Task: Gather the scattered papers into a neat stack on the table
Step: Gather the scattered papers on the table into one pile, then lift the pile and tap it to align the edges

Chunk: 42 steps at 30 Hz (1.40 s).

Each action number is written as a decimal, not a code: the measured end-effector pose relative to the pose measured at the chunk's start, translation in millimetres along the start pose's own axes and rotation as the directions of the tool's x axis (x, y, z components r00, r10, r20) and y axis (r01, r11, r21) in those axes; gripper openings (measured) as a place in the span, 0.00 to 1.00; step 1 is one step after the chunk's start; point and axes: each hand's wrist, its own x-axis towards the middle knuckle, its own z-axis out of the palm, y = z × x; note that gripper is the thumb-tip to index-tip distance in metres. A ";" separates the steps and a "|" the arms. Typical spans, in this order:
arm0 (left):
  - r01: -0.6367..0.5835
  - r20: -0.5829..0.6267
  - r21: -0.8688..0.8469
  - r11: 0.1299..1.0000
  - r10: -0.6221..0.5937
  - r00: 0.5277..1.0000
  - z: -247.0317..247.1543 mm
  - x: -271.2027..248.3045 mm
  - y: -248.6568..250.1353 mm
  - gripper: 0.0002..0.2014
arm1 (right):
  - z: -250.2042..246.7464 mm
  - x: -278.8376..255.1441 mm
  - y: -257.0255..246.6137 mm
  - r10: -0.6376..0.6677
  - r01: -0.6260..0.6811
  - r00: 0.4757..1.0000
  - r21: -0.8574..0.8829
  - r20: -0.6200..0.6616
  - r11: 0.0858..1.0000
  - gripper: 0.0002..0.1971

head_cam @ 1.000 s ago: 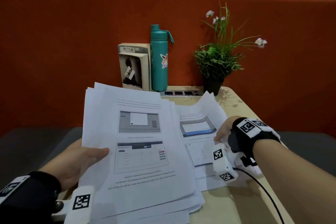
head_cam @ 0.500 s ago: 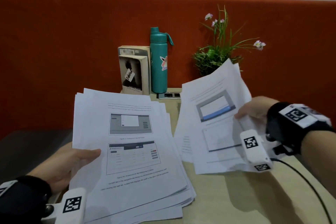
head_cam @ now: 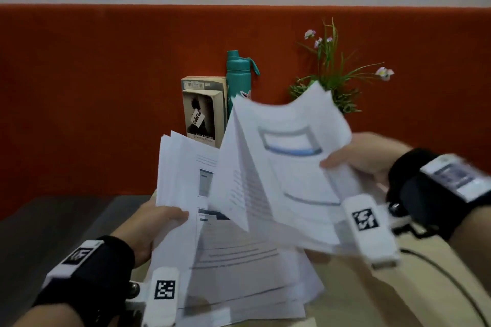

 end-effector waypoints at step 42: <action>-0.670 -0.227 0.067 0.739 0.665 0.711 65.4 -19.2 92.3 0.17 | 38.6 -14.6 -22.6 -0.498 0.640 0.750 0.289 -0.436 0.712 0.19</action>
